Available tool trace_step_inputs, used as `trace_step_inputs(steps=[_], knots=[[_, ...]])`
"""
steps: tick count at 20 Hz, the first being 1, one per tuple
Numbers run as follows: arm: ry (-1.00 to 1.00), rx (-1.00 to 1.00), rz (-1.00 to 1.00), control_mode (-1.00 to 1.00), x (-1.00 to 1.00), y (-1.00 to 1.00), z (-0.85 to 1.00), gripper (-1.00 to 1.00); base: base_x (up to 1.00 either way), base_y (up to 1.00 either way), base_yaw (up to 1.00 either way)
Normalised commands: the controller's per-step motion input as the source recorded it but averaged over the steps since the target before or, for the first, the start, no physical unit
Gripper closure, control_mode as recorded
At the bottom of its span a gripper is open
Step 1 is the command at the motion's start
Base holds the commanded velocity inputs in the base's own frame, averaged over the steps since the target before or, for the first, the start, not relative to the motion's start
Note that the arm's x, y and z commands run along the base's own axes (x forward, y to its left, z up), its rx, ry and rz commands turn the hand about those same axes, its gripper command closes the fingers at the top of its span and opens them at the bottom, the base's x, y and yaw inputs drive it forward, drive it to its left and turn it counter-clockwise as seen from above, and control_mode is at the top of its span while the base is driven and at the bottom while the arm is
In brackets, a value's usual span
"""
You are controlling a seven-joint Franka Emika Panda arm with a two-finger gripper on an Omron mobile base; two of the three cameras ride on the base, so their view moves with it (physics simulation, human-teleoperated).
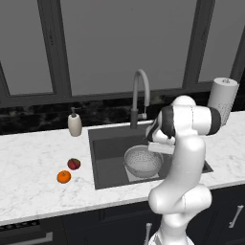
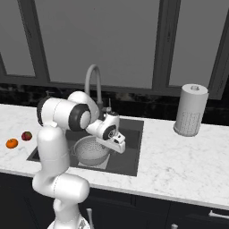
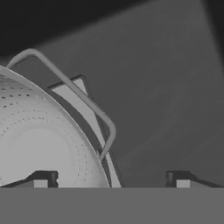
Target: Put the colander in the sink, put the mango, orange in the colander, and turn on the sink faucet and pour water over the colander.
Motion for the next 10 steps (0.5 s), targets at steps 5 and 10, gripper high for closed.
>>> trace_step_inputs(steps=[5,10], knots=[[-0.32,0.0,0.04,-1.0,-0.75,-0.08,0.6,-1.0,0.0,0.0,0.0],[-0.19,-0.04,0.01,-1.0,-0.71,0.12,0.82,-1.0,0.0,0.0,0.0]])
